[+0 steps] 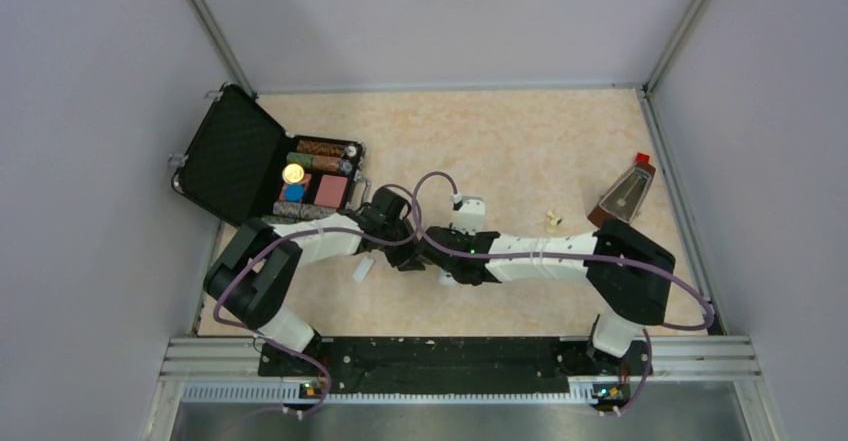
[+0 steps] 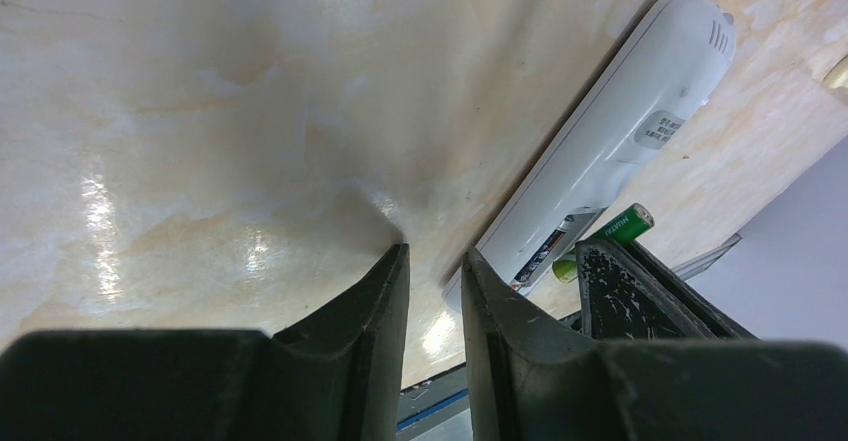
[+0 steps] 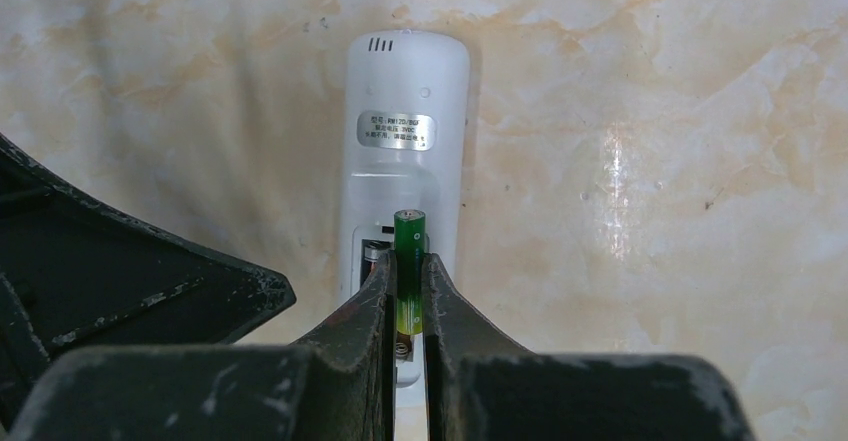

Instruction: Load the batteries into the remote control

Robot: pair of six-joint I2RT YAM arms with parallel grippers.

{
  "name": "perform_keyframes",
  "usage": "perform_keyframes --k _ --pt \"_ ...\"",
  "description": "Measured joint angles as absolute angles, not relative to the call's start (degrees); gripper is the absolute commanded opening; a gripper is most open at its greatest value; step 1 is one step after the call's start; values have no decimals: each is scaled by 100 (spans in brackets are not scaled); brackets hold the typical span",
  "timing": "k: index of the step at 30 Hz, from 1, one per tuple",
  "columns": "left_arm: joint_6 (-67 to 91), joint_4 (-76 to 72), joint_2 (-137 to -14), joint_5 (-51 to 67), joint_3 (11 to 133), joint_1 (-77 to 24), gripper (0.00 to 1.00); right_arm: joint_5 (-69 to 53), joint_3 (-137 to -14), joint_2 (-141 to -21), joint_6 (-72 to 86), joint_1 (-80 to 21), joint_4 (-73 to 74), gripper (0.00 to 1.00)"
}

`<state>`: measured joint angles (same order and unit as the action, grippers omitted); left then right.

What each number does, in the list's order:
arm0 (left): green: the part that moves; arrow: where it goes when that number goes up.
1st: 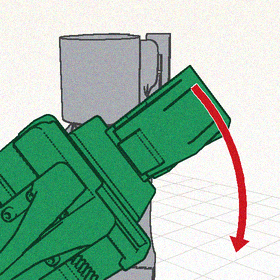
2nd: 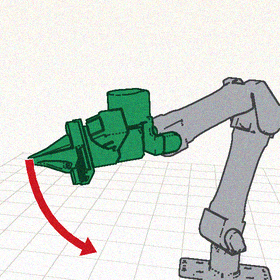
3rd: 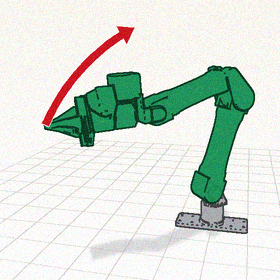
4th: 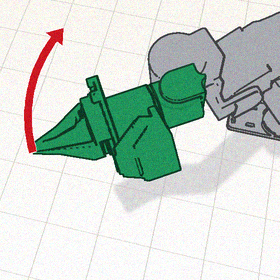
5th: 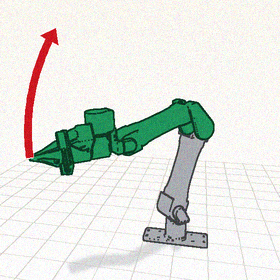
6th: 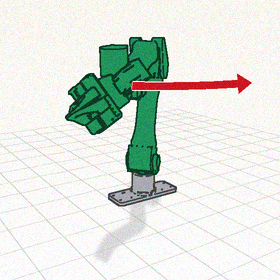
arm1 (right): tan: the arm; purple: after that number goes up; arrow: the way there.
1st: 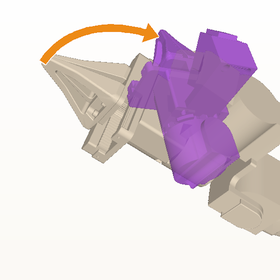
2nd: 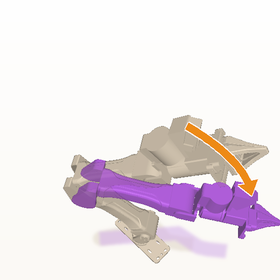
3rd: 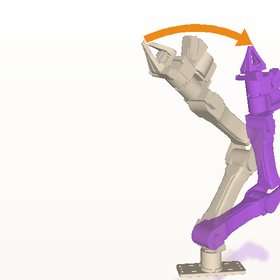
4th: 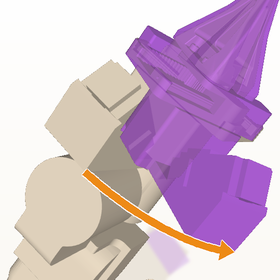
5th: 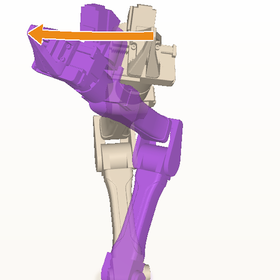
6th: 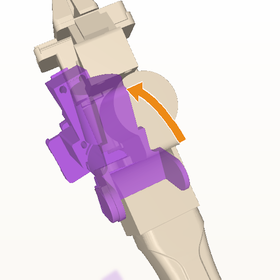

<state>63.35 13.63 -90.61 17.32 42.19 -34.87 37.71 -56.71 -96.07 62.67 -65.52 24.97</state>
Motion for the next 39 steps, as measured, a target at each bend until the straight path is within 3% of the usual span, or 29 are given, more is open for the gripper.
perform_keyframes --k 10,17,25,29,33,39 --pt "6342 1295 -9048 1787 4167 -3454 31 3765 -5756 -9730 6267 -6552 2491 4" --pt "6344 1232 -9021 1815 4119 -3441 33 3708 -5756 -9730 6265 -6552 2493 19" --pt "6379 1116 -8921 1778 4005 -3437 33 3581 -5756 -9682 6283 -6554 2497 27" --pt "6379 1138 -8862 1712 3972 -3437 33 3570 -5754 -9413 6307 -6554 2502 27" --pt "6379 1208 -8731 1662 3881 -3437 33 3588 -5754 -9118 6243 -6532 2497 20" --pt "6525 1426 -8374 1667 3592 -3437 26 3260 -5708 -9080 5645 -6045 2292 14"
